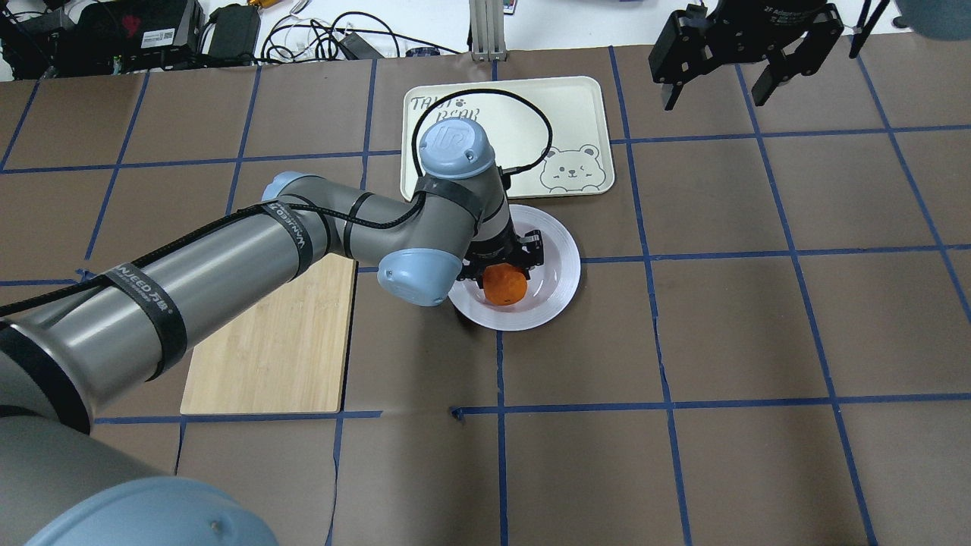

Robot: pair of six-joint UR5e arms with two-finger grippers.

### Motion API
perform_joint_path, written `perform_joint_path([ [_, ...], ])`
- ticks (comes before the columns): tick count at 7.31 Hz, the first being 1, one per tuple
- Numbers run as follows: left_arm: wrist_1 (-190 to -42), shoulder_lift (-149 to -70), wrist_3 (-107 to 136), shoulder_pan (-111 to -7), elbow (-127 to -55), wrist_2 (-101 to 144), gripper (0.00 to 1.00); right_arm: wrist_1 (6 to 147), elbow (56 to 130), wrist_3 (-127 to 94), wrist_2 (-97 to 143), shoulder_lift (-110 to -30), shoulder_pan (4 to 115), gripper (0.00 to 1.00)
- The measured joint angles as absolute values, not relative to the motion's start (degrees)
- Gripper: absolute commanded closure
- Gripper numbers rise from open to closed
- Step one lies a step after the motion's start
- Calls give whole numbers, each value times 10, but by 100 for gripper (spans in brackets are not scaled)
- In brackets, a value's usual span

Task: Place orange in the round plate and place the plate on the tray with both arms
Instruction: 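Release the orange onto the plate and raise the left gripper, then move the right gripper down to grasp the white plate's rim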

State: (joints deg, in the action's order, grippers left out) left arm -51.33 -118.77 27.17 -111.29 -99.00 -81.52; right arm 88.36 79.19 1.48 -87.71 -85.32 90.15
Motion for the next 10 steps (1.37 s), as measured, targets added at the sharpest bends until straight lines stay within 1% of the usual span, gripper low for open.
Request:
perform_joint_path([
  [2, -537, -1158, 254, -1090, -969, -817, 0, 885, 792, 19, -874, -851, 895, 0],
  [4, -632, -1103, 191, -1047, -937, -827, 0, 884, 793, 19, -835, -848, 878, 0],
  [6, -741, -1031, 134, -998, -912, -848, 0, 906, 819, 21, -764, -828, 866, 0],
  [8, -790, -956, 95, -965, -908, -878, 0, 1005, 901, 18, -698, -811, 862, 0],
  [10, -801, -911, 87, -955, -909, -898, 0, 1143, 1018, 15, -632, -799, 855, 0],
])
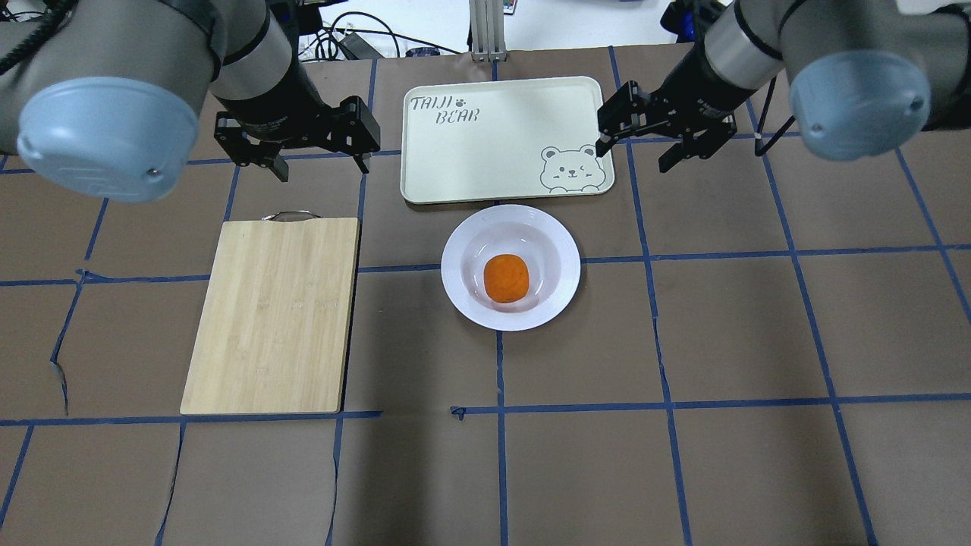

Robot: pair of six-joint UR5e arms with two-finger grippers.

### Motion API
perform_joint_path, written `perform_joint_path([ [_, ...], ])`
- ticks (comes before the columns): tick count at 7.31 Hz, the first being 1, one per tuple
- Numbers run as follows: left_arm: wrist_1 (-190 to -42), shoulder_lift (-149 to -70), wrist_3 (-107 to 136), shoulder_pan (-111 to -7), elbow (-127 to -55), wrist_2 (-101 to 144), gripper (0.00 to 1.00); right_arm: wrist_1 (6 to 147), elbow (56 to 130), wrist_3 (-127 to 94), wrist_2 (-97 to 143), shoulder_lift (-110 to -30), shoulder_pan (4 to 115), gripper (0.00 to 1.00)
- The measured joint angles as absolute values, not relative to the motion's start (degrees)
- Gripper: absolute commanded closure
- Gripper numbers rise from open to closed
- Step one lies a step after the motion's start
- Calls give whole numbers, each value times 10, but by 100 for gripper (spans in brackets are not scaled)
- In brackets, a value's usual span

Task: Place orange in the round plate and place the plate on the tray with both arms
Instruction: 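Move the right gripper down to grasp the white plate's rim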

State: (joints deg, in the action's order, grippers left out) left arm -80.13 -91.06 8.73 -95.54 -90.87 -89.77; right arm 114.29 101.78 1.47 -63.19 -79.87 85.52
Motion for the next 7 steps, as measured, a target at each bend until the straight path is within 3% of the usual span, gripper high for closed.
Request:
perform_joint_path([
  [2, -840, -908, 86, -949, -900, -903, 0, 1272, 1106, 8, -580, -767, 846, 0],
  [7, -945, -936, 85, -949, -831, -897, 0, 1430, 1174, -65, -515, -676, 855, 0],
])
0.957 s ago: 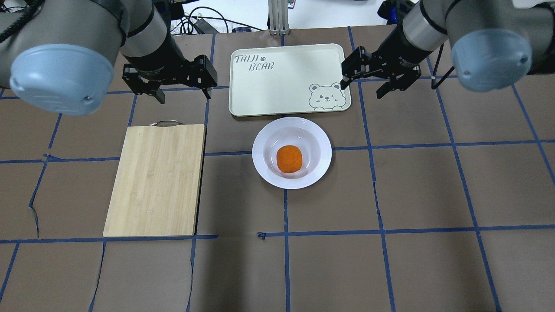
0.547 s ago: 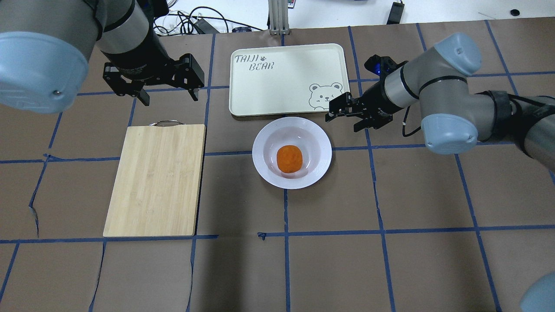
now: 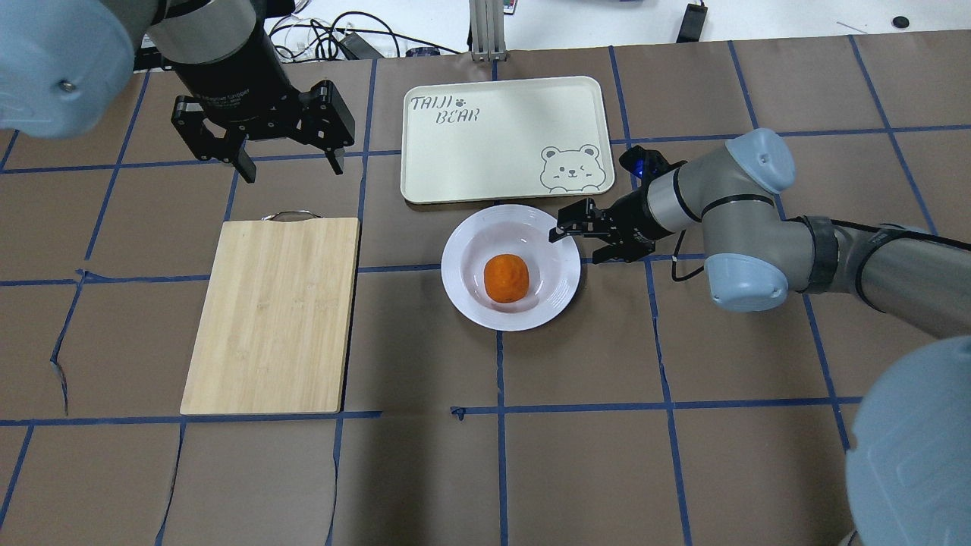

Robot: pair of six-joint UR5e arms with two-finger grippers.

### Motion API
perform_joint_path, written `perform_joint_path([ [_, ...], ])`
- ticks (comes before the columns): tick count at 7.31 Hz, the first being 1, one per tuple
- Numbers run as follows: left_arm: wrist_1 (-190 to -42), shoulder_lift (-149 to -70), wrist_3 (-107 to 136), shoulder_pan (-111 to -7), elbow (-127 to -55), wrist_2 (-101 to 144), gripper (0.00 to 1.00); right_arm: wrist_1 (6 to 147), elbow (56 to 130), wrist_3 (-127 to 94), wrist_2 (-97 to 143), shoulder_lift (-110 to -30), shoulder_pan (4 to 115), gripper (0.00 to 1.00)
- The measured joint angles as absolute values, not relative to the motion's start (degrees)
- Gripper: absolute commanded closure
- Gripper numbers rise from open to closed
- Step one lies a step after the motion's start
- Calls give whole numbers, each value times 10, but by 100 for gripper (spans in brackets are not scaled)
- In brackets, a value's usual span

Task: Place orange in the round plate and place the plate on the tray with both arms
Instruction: 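Move the right gripper down to grasp the white plate's rim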

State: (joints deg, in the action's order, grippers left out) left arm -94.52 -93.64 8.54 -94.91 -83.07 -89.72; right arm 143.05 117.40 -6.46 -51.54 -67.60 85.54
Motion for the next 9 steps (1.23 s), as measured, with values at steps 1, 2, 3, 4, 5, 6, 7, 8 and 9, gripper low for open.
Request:
perform_joint_path([
  [1, -946, -936, 85, -949, -830, -897, 0, 1436, 1176, -71, -511, -671, 861, 0],
  [2, -946, -936, 85, -949, -830, -899, 0, 1439, 1178, -73, -510, -665, 865, 0],
  [3, -946, -936, 85, -949, -831, -900, 0, 1443, 1180, -74, -509, -659, 867, 0],
  [4, -946, -936, 85, -949, -831, -901, 0, 1447, 1181, -75, -509, -655, 870, 0],
  [5, -946, -936, 85, -949, -831, -901, 0, 1450, 1181, -76, -509, -653, 874, 0],
  [6, -946, -936, 86, -949, -831, -901, 0, 1451, 1181, -76, -509, -652, 878, 1],
  [7, -946, -936, 85, -949, -831, -902, 0, 1454, 1181, -76, -509, -648, 880, 2],
  [8, -946, -936, 85, -949, -831, -902, 0, 1459, 1181, -76, -509, -643, 881, 6],
  [9, -946, -936, 85, -949, -831, -902, 0, 1466, 1181, -77, -509, -639, 882, 14],
])
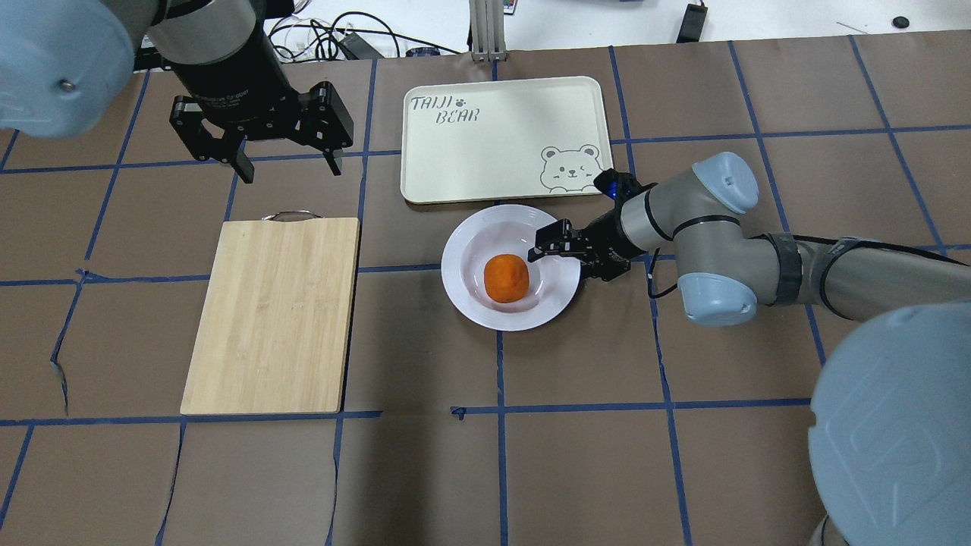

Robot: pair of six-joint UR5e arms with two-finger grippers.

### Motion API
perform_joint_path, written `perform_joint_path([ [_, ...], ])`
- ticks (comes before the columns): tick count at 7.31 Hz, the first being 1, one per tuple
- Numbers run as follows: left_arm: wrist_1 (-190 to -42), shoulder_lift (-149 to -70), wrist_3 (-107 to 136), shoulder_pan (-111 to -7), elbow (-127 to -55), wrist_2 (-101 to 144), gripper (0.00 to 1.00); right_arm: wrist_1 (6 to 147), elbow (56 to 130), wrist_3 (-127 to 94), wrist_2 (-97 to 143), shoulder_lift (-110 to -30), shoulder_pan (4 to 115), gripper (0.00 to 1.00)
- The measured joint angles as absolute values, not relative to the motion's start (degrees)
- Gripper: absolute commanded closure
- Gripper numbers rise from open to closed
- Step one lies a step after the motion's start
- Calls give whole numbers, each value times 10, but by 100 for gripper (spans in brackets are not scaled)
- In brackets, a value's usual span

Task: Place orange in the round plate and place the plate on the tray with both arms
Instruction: 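Move the right gripper down to grasp the white plate's rim, then lift the plate with the right gripper and carry it onto the tray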

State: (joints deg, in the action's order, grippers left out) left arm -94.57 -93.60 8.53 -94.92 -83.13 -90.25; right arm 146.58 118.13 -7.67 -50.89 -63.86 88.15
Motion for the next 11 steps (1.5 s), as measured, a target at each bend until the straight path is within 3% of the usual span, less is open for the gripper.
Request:
perform_joint_path([
  [4, -946, -935, 86, -949, -831, -902, 0, 1475, 1181, -82, -510, -636, 882, 44],
  [8, -946, -935, 85, -948, -831, -903, 0, 1474, 1181, -82, -520, -636, 882, 67],
  [11, -946, -935, 85, -948, -831, -903, 0, 1473, 1181, -82, -523, -638, 882, 74],
])
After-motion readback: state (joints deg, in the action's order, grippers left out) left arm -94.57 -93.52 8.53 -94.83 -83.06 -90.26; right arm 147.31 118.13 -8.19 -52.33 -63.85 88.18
